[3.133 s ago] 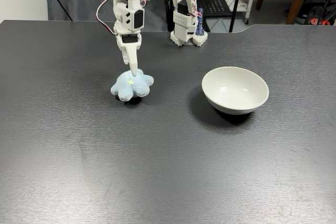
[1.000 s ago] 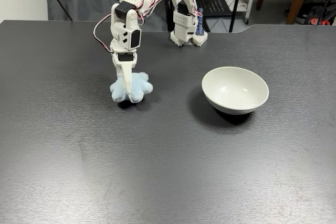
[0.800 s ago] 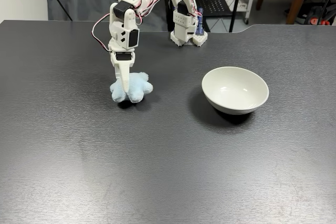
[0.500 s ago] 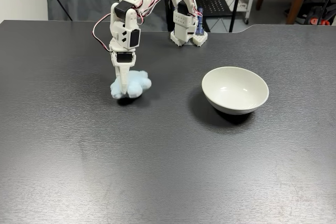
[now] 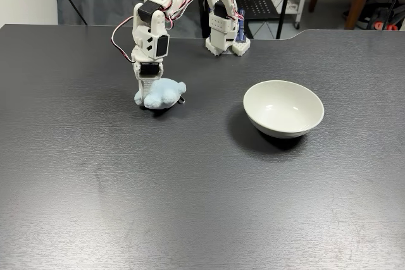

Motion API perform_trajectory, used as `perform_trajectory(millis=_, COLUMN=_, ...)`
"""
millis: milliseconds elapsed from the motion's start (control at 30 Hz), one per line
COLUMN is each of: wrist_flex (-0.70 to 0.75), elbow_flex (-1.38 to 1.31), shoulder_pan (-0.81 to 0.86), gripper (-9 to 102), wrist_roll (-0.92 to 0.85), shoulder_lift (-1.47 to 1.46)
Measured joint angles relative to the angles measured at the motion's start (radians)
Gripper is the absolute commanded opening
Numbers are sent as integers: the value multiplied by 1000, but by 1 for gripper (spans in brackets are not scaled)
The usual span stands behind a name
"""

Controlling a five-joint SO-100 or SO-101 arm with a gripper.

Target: Grasp a skyblue doll and put it in the white bowl.

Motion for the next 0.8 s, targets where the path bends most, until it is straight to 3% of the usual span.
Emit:
perform_trajectory(millis=333, wrist_flex=55, elbow_flex=2, shoulder_pan=0, gripper=-1, wrist_roll=-6, shoulder_lift=46)
perform_trajectory(millis=800, wrist_flex=555, elbow_flex=2, shoulder_pan=-107, gripper=-1, wrist_roll=0, shoulder_lift=259)
